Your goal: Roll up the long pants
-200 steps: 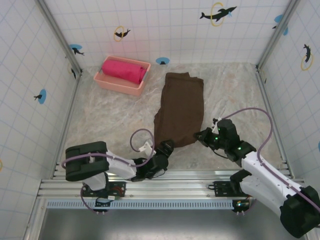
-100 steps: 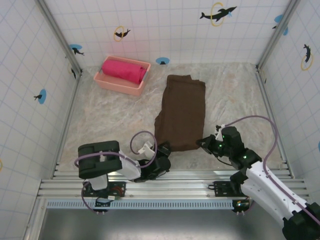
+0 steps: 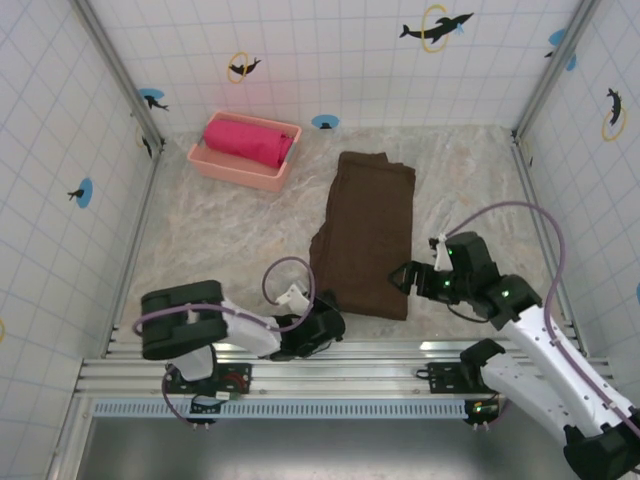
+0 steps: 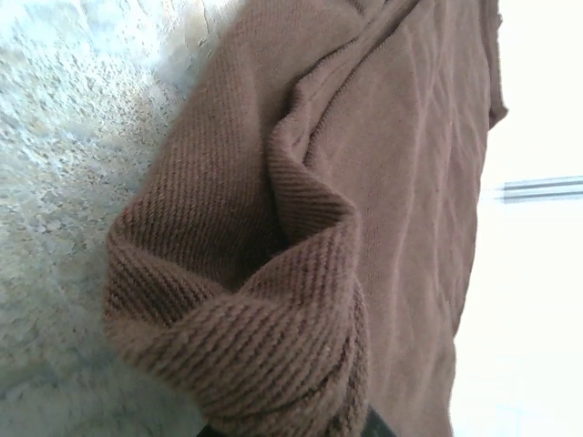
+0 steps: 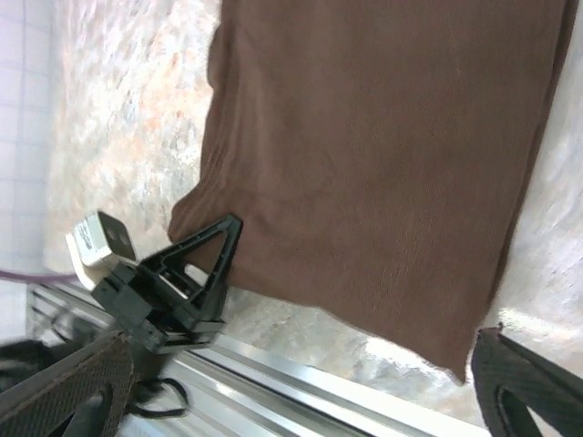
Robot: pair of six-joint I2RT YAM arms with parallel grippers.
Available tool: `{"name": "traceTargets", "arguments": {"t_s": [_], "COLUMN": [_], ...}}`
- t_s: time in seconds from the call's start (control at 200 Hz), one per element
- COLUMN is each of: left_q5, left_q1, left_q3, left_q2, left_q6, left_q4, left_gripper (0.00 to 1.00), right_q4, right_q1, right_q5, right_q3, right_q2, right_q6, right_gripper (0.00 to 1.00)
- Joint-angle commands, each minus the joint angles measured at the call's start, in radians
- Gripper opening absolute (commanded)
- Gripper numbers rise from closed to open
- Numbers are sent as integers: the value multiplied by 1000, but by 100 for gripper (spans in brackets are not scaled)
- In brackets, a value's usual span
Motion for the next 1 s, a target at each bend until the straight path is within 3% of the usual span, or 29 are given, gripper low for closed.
{"name": "traceTargets", "arguments": {"t_s": [0.0, 0.115, 0.335, 0.57, 0.831, 0.996], "left_q5": [95, 162, 352, 473, 537, 605], "left_q1": [36, 112, 259, 344, 439, 513], "left_q3": [110, 213, 367, 472, 490, 583], "left_q2": [-176, -279, -182, -70, -51, 26], "left_q6": [-242, -165, -67, -53, -57, -14], "left_q4": [-537, -801, -887, -994, -1031, -1097], "left_gripper": [0, 0, 0, 0, 0, 0], "right_q4": [-214, -217, -182, -125, -102, -98], "right_q1": [62, 220, 549, 655, 849, 970], "right_q5": [122, 264, 617, 742, 1056, 1208], "right_q3": [126, 189, 212, 230, 233, 239], "right_q2": [65, 149, 342, 441, 486, 613], "right_q6": [-294, -376, -435, -397, -344, -293], "right_gripper": [99, 99, 99, 99, 99, 99]}}
